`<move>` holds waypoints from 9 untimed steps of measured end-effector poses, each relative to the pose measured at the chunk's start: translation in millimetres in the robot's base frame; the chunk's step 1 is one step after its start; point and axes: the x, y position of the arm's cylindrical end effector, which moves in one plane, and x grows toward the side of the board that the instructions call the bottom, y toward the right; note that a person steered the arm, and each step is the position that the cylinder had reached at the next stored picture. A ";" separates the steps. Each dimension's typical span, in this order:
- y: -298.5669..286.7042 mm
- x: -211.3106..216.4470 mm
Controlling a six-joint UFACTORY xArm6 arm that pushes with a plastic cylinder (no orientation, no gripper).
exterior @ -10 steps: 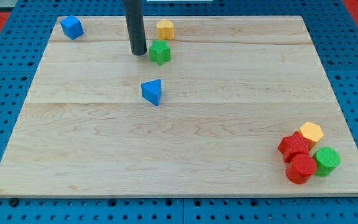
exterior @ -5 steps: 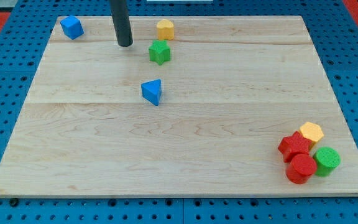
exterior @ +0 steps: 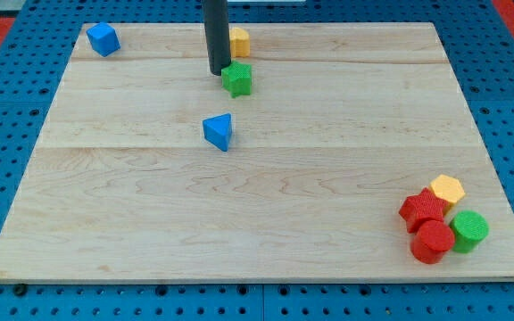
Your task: Push the green star into the yellow hexagon
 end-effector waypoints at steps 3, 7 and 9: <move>20.6 20.0; 184.6 151.2; 245.3 163.2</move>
